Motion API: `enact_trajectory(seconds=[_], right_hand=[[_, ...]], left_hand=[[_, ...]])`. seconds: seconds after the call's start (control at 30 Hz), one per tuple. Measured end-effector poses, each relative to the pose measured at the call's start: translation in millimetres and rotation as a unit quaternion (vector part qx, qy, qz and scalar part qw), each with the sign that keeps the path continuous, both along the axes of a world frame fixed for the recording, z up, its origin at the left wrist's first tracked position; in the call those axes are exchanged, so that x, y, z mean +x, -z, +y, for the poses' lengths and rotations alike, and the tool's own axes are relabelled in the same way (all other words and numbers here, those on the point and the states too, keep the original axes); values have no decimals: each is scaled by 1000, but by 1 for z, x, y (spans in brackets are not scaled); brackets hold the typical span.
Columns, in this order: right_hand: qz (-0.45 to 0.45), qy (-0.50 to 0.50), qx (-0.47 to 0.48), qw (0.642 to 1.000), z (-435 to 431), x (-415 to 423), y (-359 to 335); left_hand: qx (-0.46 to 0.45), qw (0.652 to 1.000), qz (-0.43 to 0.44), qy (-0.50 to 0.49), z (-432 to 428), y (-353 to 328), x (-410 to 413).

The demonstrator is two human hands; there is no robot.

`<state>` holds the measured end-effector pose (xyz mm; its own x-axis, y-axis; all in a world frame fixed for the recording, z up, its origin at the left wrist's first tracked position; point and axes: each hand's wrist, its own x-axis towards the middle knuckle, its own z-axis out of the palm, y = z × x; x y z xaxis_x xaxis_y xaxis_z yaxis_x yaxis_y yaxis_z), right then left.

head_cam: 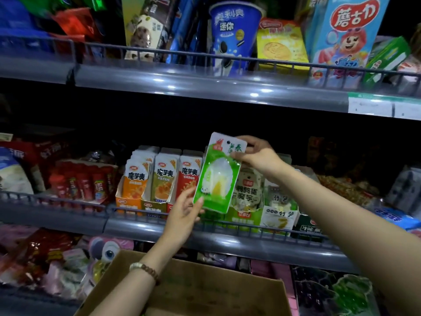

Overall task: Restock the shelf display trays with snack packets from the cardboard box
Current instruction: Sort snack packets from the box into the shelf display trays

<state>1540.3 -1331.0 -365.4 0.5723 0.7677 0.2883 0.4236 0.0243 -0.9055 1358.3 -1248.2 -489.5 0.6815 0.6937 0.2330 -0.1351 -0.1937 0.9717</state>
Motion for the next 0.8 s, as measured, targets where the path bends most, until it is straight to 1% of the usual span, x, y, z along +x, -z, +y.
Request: enact_trajectory(seconds=[0.03,0.07,0.13,0.2,0.23,0.27,0.37,0.43,0.5,0.63,0.7,0.8], right_hand=[[10,23,15,1000,10,3,-4],[-1,49,22,999,19,5,-7],[-70,90,6,993,36,15,-10],[-146,108,-23,983,48,21,-9],[-170,113,-34,978,54,24,-7],[-184,115,-38,976,60,26,-5],[-178,109,-59,976,77,31,7],[-211,103,-103,967,82,34,13],[-243,109,-157,951,83,39,17],[-265,103,-233,930,85,49,28],[-271,97,-247,925,87,52,35],[-272,99,-230,929,87,54,42]], left_hand=[[43,999,17,-27,10,2,1],[81,995,38,-48,19,5,2],[151,981,99,-70,34,11,7],[209,963,155,-69,45,16,13],[228,956,171,-64,50,18,15],[244,951,181,-60,53,21,18],[279,939,196,-56,59,26,23],[298,931,201,-62,61,27,24],[332,917,208,-76,62,27,24],[361,903,205,-112,64,29,25],[366,899,206,-123,65,30,26],[371,897,207,-124,66,32,28]])
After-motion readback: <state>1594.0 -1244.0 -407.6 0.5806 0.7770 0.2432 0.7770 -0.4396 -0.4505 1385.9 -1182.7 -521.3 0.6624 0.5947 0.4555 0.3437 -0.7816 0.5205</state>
